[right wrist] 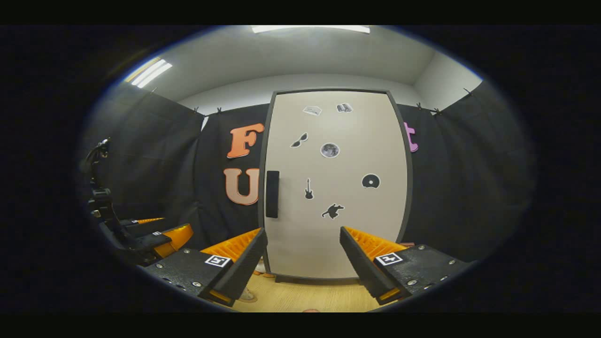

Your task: Open the cabinet door with the right hand, grasp the bottle in the cabinet with the left hand and place it on the coaster, then close the cabinet door with the right hand.

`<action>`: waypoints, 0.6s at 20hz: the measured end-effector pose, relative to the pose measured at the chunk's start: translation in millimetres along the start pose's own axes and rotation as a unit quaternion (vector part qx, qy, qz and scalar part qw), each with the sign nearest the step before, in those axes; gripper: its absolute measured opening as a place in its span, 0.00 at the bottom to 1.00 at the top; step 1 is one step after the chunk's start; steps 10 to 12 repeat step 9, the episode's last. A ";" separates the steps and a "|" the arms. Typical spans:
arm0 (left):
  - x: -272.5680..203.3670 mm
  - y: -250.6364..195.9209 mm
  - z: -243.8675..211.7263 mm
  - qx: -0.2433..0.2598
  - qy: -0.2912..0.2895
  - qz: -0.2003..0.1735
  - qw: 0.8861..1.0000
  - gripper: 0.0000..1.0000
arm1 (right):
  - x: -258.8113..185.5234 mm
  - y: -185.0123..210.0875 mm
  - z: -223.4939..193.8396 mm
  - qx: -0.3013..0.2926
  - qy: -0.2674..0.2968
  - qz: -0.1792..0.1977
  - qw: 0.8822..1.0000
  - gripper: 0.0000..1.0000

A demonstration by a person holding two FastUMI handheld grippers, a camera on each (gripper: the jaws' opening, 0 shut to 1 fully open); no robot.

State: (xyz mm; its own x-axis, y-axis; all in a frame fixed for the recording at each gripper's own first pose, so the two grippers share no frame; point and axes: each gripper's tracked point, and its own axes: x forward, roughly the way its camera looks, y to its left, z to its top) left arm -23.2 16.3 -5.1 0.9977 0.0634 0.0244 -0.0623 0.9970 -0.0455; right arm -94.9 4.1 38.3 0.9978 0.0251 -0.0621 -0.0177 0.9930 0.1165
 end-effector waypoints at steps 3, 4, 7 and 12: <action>-15.2 -8.8 7.6 0.001 -0.005 0.000 1.000 0.94 | -12.6 -1.8 -5.6 -0.006 0.003 0.004 1.000 0.96; -19.7 -11.2 7.8 0.002 -0.004 -0.001 1.000 0.94 | -14.9 -2.1 -7.5 -0.006 0.003 0.002 1.000 0.92; -28.5 -16.6 11.1 0.011 -0.007 -0.006 1.000 0.94 | -27.8 3.3 -11.8 -0.009 -0.003 0.006 1.000 0.96; -31.4 -17.8 13.2 0.015 -0.009 -0.010 1.000 0.94 | -33.1 2.7 -11.2 -0.017 -0.011 -0.003 1.000 0.96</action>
